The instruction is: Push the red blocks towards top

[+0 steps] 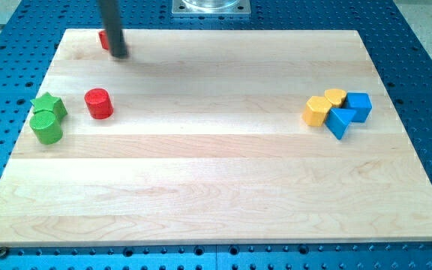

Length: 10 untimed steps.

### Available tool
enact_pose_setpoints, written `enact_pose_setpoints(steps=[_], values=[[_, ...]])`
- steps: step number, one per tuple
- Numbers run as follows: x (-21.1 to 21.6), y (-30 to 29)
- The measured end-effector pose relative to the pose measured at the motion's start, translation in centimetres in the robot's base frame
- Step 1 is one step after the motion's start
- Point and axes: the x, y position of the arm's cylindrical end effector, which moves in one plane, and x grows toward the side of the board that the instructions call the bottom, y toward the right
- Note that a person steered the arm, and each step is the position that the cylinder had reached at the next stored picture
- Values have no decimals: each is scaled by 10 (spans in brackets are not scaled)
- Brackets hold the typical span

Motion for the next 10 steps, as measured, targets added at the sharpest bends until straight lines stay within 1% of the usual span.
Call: enact_pose_setpoints(steps=[1,2,3,4,5,6,7,8,9,10], values=[[42,38],[123,102],[197,58],[173,26],[108,16],[97,12],[120,18],[64,8],[29,6],[48,44]])
